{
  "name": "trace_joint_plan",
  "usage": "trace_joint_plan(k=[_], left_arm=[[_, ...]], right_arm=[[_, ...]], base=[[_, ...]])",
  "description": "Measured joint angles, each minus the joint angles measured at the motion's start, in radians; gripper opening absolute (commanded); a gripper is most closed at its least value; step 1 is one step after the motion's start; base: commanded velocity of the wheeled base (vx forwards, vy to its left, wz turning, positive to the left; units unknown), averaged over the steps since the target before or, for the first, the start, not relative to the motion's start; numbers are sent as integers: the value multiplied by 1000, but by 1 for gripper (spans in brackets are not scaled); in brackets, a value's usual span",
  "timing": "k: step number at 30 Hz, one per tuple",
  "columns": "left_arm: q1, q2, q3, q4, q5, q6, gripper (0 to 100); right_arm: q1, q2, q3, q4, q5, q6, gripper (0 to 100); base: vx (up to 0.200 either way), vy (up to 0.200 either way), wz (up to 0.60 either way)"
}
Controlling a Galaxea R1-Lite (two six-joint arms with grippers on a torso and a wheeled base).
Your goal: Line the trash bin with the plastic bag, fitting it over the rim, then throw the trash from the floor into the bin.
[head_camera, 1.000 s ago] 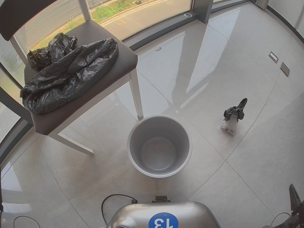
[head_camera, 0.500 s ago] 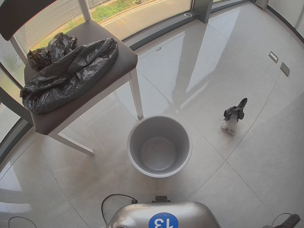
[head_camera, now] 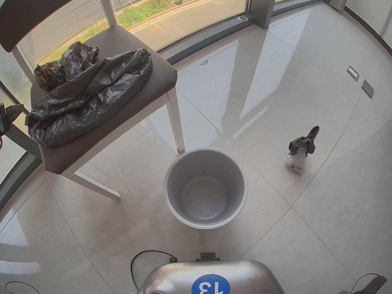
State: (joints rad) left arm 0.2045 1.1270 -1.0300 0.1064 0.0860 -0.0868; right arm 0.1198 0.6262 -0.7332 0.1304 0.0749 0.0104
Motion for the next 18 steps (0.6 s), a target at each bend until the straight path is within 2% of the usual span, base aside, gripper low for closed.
trace_joint_plan(k=[10, 18], left_arm=[[12, -12, 46, 17, -1, -41, 100], [26, -33, 51, 14, 9, -82, 100]], right_arm=[[7, 30, -2, 3, 1, -8, 100], [10, 36, 11, 4, 32, -8, 100]], base=[[0, 0, 0], [0, 0, 0]])
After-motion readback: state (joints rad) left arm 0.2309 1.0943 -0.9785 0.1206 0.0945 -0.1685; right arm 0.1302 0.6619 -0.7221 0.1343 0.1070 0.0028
